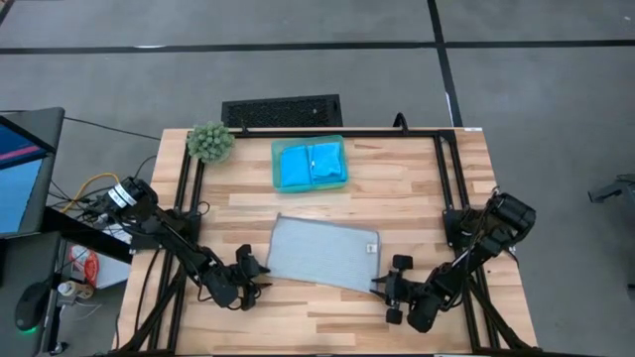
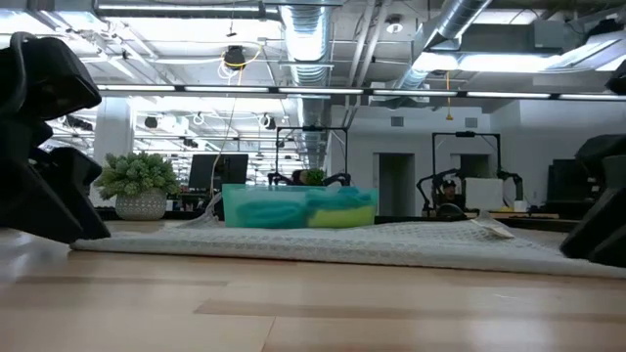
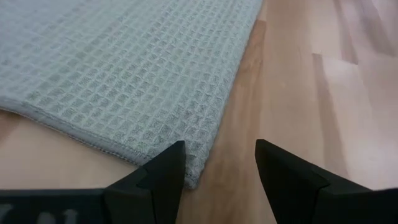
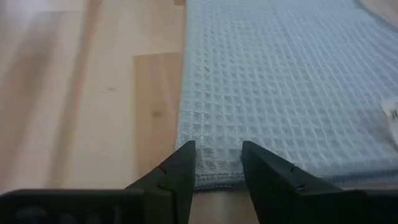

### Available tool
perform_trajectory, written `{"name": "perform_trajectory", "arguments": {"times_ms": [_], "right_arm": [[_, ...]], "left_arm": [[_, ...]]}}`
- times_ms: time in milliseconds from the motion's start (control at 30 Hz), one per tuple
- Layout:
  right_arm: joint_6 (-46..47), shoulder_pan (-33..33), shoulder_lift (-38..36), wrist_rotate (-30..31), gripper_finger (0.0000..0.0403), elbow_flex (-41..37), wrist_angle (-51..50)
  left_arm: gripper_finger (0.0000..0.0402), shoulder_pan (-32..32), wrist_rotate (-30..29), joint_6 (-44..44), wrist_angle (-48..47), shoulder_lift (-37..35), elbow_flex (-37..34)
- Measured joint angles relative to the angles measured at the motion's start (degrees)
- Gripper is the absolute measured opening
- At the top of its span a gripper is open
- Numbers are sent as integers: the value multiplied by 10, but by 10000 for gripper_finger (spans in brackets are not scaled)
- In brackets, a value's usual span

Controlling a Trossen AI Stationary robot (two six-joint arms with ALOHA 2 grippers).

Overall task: Fold microfiber towels
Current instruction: Fold the gray microfiber towel

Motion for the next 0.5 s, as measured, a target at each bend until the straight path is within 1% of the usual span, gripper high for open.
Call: {"name": "perform_trajectory", "arguments": {"times_ms": [100,200,367,500], "right_arm": [[-39,0,-18,1,147,11,2],[-68,0,-32,16,139,14,3],[-77,-1,-35,13,129,14,3],[-86,-1,-28,4,134,14,9]], "left_arm": [[187,0,23,-8,8,0,3],[187,-2,36,-12,8,0,6],[187,-2,36,-26,8,0,6],[187,-2,33,-25,8,0,6]]}}
